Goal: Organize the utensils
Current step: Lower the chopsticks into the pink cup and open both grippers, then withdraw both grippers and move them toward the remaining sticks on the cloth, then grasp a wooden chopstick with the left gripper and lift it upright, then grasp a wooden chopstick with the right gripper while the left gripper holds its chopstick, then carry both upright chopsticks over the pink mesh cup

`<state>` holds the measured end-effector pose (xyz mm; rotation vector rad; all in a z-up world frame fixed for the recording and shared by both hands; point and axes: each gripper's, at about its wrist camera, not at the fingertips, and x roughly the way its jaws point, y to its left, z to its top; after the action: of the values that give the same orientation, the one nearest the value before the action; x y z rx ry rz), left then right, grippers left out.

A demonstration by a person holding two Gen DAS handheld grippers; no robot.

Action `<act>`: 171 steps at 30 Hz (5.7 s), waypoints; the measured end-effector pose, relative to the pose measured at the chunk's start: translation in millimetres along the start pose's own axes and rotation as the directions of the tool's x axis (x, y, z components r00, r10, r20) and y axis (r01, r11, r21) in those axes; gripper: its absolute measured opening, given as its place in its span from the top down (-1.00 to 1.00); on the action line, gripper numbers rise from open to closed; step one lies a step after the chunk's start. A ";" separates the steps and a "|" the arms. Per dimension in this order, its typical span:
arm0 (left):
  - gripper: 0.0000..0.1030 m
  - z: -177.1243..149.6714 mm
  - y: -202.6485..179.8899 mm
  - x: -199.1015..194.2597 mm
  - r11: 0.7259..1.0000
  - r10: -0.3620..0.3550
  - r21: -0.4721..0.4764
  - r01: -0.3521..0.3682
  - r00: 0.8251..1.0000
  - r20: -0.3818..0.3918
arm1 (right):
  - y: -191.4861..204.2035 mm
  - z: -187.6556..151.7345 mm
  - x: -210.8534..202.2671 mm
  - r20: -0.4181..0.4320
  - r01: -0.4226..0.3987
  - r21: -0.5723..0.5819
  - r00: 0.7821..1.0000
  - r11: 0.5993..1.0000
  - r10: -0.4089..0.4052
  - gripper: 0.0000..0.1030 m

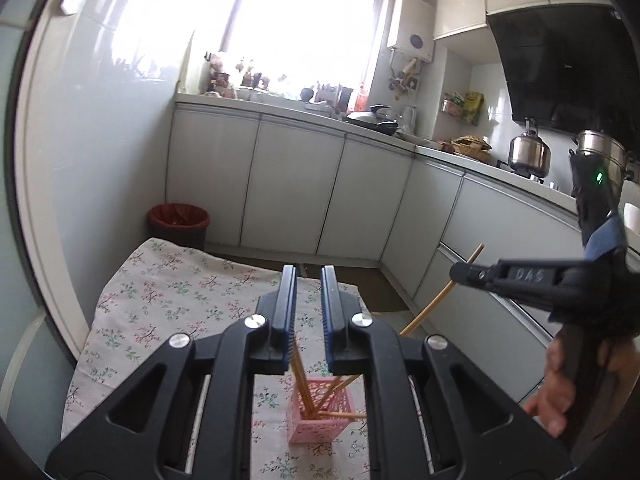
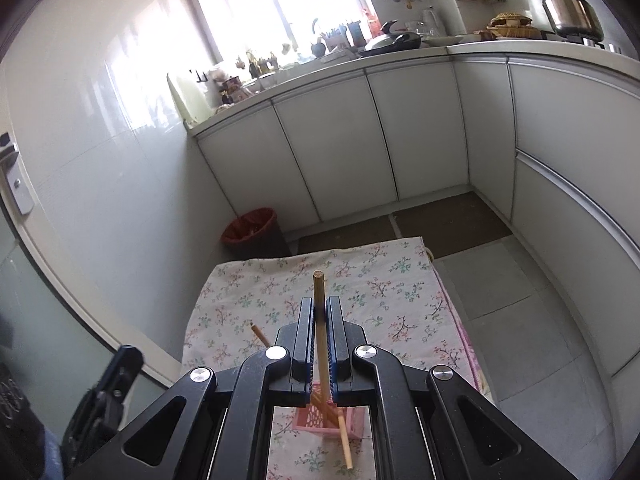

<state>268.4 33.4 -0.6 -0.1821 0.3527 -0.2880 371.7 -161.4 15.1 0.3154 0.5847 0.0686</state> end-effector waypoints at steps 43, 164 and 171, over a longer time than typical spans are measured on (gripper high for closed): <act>-0.80 -66.5 -20.2 -57.1 0.996 0.046 0.092 -0.022 0.962 -0.268 | -46.7 -150.3 -135.2 0.161 0.283 -0.016 0.947 0.959 -0.276 -1.00; 0.41 -182.6 109.6 170.1 0.974 0.167 0.059 -0.218 0.521 -0.837 | 5.5 -211.6 15.1 -0.331 -0.129 0.044 0.934 0.991 0.136 0.88; 0.81 -195.5 89.2 176.5 0.961 0.269 0.192 -0.197 0.531 -0.804 | 2.6 -205.3 5.8 -0.297 -0.162 0.042 0.940 0.986 0.167 0.88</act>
<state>377.5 38.7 -256.3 0.1049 1.3153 -0.0949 263.2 -101.9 -148.8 0.3732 0.8596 0.2773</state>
